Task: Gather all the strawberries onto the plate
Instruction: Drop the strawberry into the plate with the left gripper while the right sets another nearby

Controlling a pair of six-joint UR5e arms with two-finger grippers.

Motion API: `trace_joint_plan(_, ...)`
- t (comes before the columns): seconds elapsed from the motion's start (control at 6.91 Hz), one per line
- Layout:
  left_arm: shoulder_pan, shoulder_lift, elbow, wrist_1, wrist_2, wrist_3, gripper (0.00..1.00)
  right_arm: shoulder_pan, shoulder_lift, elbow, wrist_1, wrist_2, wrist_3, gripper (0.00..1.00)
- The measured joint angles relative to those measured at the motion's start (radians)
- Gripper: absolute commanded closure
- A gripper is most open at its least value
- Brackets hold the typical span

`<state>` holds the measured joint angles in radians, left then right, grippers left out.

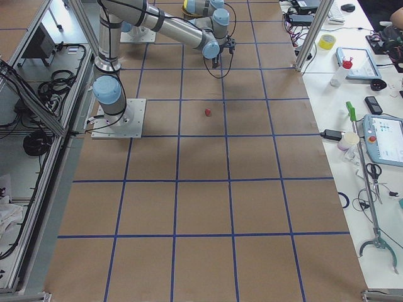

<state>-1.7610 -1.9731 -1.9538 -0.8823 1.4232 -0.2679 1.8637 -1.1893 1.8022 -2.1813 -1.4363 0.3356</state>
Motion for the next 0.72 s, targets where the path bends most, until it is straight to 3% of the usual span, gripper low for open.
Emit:
trace_joint_plan(0.14, 0.000, 0.002, -0.001, -0.003, -0.001, 0.001, 1.00, 0.002, -0.001, 0.001, 0.000, 0.000, 0.004, 0.89)
trace_joint_plan(0.43, 0.023, 0.028, 0.003, -0.010, 0.008, 0.047, 1.00, 0.018, 0.000, 0.001, -0.002, 0.000, 0.026, 0.89)
trace_joint_plan(0.72, 0.135, 0.084, 0.008, -0.064, 0.018, 0.181, 1.00, 0.043, 0.005, -0.001, -0.016, 0.023, 0.056, 0.88)
